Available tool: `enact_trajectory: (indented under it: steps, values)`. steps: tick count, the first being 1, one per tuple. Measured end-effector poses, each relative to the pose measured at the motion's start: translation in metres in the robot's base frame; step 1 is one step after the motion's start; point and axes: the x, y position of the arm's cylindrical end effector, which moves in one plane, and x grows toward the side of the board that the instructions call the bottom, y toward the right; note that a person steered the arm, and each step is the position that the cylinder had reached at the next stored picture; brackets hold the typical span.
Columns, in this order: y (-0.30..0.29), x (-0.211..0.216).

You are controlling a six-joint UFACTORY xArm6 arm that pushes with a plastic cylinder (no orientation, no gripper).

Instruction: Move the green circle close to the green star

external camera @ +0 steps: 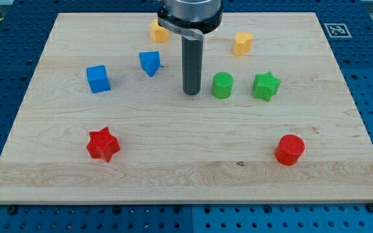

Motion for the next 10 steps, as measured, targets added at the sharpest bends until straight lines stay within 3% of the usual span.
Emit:
enact_trajectory:
  steps: [2, 6, 10]
  values:
    - [0.004, -0.022]
    - [0.035, -0.016]
    - [0.039, 0.043]
